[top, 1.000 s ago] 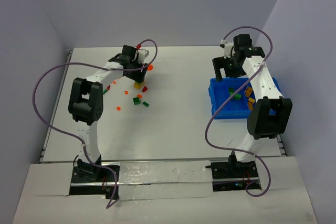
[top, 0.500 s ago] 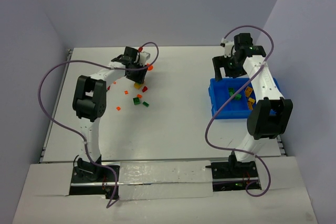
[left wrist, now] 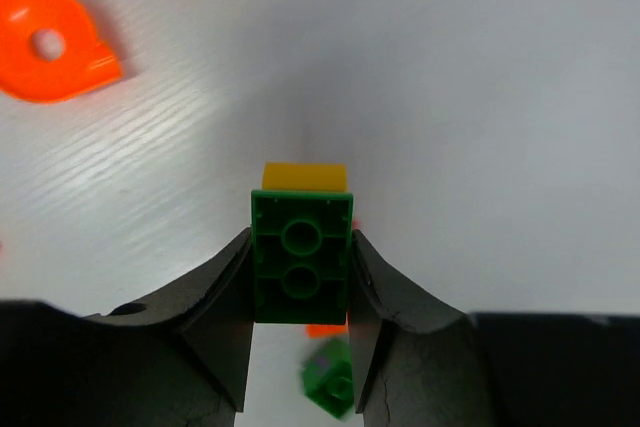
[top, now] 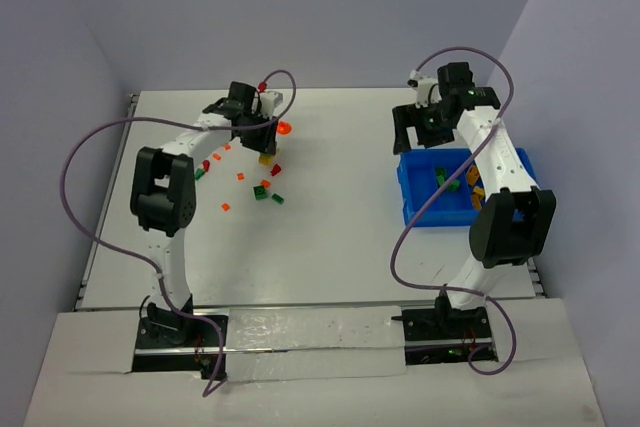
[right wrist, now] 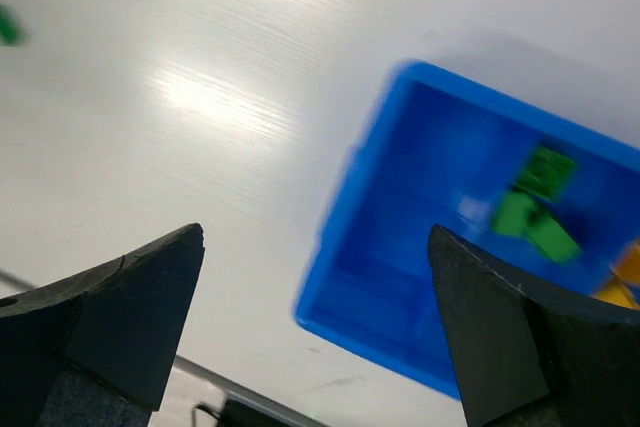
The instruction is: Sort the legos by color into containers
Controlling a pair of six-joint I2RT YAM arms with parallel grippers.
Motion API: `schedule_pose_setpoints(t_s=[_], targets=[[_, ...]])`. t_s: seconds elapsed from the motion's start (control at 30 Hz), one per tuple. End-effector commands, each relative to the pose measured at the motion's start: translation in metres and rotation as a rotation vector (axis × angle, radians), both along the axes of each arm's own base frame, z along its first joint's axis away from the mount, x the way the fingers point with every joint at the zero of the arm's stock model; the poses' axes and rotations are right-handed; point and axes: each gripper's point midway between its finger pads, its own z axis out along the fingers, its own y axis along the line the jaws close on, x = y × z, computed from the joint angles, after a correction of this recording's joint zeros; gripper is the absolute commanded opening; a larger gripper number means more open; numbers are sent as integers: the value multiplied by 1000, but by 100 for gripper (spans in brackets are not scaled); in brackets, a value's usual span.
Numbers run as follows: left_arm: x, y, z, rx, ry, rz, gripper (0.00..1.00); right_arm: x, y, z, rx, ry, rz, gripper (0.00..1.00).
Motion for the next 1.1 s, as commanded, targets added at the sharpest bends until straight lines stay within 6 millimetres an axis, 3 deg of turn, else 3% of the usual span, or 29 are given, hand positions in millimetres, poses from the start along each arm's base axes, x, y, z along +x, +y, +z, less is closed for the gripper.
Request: schedule_pose_setpoints(t_s=[0.0, 0.03, 0.1, 0.13, 0.23, 0.27, 0.37, 0.53, 0.87, 1.07], targets=[[-38, -43, 168, -488, -150, -153, 0, -14, 72, 58, 275, -147, 191, 99], [-63, -51, 188, -586, -142, -233, 0, -22, 87, 62, 340, -140, 239, 99], [-85, -62, 224, -732, -171, -304, 0, -26, 107, 72, 427, -150, 291, 99], [-108, -64, 233, -814, -110, -324, 0, -33, 123, 81, 502, -141, 339, 99], [-145, -66, 263, -979, -122, -400, 0, -44, 151, 101, 643, -129, 415, 100], [-155, -65, 272, -1013, -184, -452, 0, -50, 160, 107, 677, -124, 439, 100], [-176, -63, 286, -1115, -145, -476, 0, -58, 178, 130, 773, -150, 506, 100], [-189, -62, 291, -1197, -111, -501, 0, -75, 203, 163, 879, -205, 587, 100], [-198, -71, 290, -1163, -135, -522, 0, -89, 238, 161, 911, -124, 656, 100], [-203, -77, 287, -1140, -131, -534, 0, -93, 248, 163, 920, -109, 682, 98]])
